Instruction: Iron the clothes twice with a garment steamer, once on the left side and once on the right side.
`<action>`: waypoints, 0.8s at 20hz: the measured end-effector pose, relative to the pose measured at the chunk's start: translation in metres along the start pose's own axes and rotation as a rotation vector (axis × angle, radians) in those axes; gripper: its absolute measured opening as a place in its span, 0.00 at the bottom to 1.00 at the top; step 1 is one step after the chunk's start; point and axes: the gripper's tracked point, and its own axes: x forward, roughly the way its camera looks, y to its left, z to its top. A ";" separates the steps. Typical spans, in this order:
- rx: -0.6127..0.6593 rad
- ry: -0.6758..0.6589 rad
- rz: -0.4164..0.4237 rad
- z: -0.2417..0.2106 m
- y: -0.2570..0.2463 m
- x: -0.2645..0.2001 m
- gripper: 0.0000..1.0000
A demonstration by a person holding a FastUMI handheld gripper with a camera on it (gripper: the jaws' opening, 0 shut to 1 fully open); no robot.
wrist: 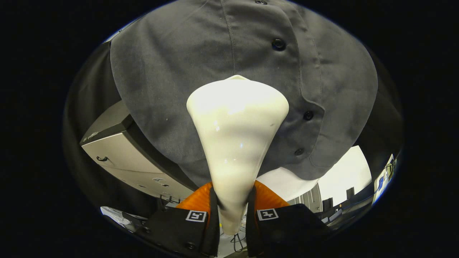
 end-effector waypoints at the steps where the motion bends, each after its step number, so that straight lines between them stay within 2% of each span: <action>1: 0.001 0.005 -0.001 -0.003 0.000 0.001 0.37; 8: 0.002 -0.005 -0.004 0.000 0.002 -0.017 0.37; 16: -0.011 -0.160 -0.023 0.064 0.003 -0.079 0.37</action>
